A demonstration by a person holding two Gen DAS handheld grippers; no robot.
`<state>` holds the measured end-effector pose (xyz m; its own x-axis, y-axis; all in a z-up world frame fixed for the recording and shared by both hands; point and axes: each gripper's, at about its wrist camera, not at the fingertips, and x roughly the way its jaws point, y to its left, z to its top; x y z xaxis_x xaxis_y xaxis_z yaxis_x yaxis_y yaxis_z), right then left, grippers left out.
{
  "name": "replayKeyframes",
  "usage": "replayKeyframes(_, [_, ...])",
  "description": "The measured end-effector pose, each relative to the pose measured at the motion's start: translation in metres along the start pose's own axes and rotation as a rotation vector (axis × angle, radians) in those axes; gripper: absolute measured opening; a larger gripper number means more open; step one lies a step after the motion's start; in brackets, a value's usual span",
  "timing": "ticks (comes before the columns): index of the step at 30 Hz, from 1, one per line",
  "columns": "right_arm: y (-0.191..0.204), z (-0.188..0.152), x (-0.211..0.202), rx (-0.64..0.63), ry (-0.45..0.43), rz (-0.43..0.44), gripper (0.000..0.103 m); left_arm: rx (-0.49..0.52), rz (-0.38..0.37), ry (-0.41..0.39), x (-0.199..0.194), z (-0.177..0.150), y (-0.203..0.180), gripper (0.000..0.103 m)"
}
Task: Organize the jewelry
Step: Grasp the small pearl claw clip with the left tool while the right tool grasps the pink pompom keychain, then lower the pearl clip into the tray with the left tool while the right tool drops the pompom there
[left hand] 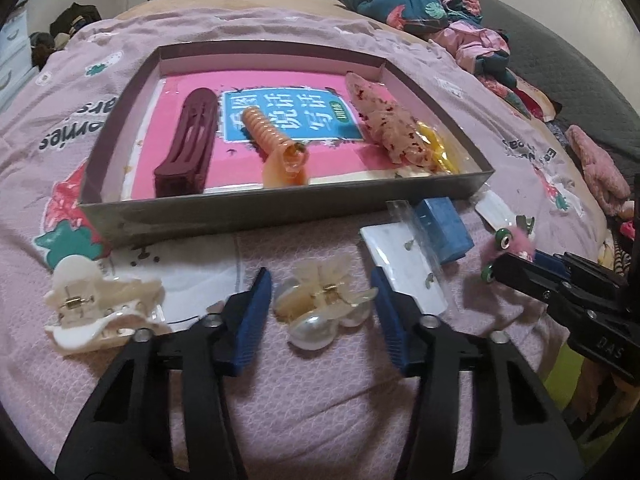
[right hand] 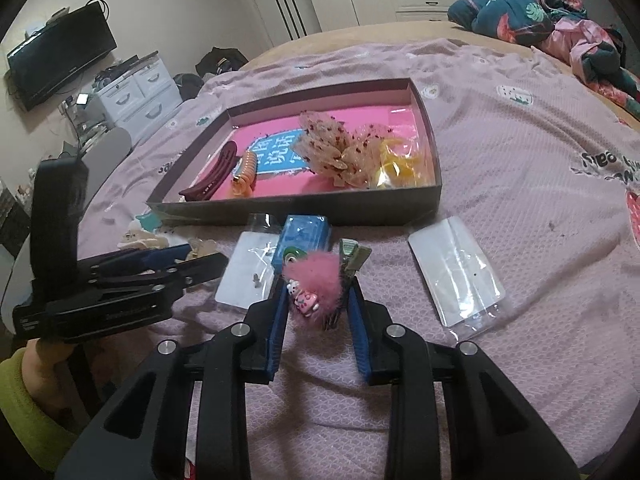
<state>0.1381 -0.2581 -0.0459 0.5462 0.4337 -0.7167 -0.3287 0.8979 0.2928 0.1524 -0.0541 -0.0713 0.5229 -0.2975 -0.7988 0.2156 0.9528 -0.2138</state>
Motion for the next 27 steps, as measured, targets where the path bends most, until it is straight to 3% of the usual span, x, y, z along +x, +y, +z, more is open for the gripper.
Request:
replayKeyframes(8, [0.011,0.004,-0.013,-0.026,-0.018,0.011,0.028,-0.012,-0.02,-0.012,-0.011,-0.002,0.003,0.04])
replayKeyframes(27, [0.053,0.02,-0.032,-0.128,-0.059,0.052,0.028,-0.064,-0.007,-0.18,-0.091,-0.003,0.024,0.041])
